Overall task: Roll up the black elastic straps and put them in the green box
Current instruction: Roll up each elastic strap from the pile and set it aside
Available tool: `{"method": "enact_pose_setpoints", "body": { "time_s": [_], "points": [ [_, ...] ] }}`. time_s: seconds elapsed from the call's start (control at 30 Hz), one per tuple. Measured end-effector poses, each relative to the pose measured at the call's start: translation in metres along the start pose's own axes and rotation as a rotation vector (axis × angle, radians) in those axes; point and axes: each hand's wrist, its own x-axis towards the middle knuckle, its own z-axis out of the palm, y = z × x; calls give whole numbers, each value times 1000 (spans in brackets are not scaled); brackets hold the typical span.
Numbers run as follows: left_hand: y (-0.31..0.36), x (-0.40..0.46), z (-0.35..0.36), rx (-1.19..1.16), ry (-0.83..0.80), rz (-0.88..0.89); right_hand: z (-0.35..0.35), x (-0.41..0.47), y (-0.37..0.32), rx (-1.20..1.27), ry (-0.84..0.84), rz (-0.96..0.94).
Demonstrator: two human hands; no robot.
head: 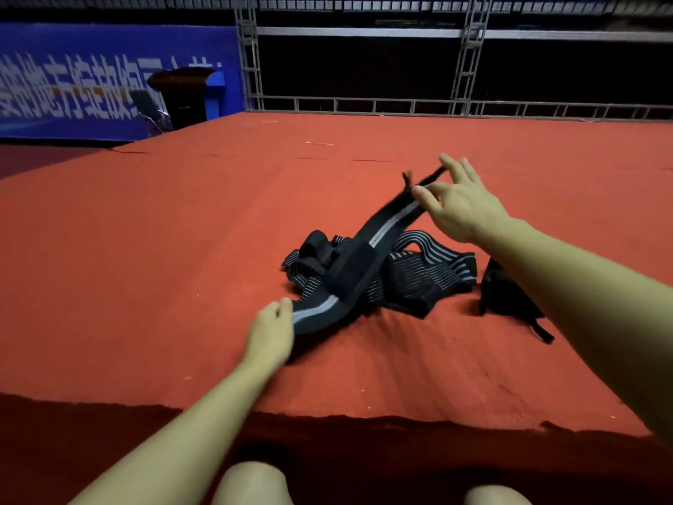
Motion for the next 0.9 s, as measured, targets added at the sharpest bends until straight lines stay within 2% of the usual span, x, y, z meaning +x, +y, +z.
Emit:
{"method": "enact_pose_setpoints", "body": {
  "time_s": [0.1, 0.2, 0.27, 0.33, 0.4, 0.47, 0.53, 0.67, 0.73, 0.77, 0.83, 0.9],
  "points": [
    [12, -19, 41, -284, -255, -233, 17, 7, 1, 122, 7, 73],
    [18, -31, 61, -474, -461, -367, 40, -13, -5, 288, -68, 99],
    [22, -38, 68, -498, -554, -394, 49, -38, -13, 512, -207, 54],
    [21, -41, 71, -534, -579, -411, 56, -70, -22, 692, -426, -51],
    [19, -42, 74, -589, -584, -421, 70, -101, -25, 713, -618, -193],
    [17, -41, 75, -593, -588, -427, 88, -128, -24, 651, -708, -305],
    [17, -40, 76, -564, -580, -425, 108, -150, -22, 629, -640, -343],
    [20, -41, 77, -610, -632, -472, 142, -177, -22, 738, -219, -381],
    [24, -43, 74, -567, -640, -455, 151, -180, -21, 791, -112, -355],
    [26, -43, 72, -468, -619, -414, 153, -180, -21, 839, -121, -319],
    [27, -40, 66, -115, -519, -231, 152, -179, -23, 914, -183, -215],
    [20, -35, 63, 267, -291, 46, 154, -173, -22, 924, -216, -116]
  ]
}}
